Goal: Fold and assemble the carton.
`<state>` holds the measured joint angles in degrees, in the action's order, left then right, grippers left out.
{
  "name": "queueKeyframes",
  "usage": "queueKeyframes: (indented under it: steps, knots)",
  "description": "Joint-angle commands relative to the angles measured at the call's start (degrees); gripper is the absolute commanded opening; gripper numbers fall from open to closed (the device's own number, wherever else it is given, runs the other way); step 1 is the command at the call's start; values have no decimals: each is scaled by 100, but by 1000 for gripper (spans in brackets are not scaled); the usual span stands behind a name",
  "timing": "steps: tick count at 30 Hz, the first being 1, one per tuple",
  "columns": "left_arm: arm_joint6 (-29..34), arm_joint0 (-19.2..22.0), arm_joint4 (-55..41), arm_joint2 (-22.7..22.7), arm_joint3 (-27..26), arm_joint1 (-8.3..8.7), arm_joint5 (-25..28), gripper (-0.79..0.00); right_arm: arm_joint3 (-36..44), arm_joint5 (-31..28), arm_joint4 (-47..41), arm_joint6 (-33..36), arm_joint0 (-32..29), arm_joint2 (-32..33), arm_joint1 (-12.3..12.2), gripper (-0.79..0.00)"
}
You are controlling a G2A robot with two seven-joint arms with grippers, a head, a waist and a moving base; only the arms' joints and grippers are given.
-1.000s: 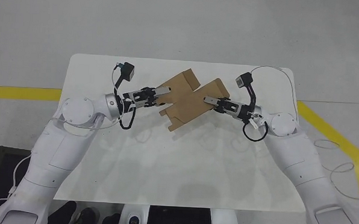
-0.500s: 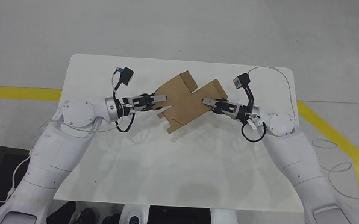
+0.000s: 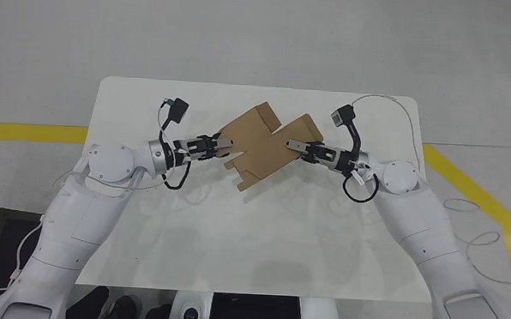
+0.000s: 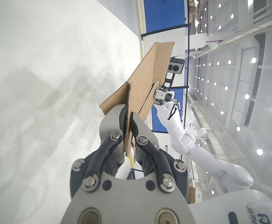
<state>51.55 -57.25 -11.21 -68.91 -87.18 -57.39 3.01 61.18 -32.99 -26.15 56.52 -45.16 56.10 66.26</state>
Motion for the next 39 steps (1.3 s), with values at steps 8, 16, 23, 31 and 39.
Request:
queueKeyframes:
  steps: [8,16,23,31,39]
  knots:
    - [7,1,-31,-14,28,-7,-25,-785,17,8,16,31,7,18,30,0]
    - [69,96,-112,-106,33,-6,18,-785,-69,13,216,177,-58,424,-99,0]
    - [522,227,-44,-164,74,20,485,-785,159,8,244,734,-170,926,-288,0]
    - [1431,231,-150,-177,29,71,1377,-785,693,10,-1171,1489,-50,476,-170,0]
    - [1913,59,-457,-331,-167,139,1625,-785,877,156,-1540,1636,174,-122,-82,-74]
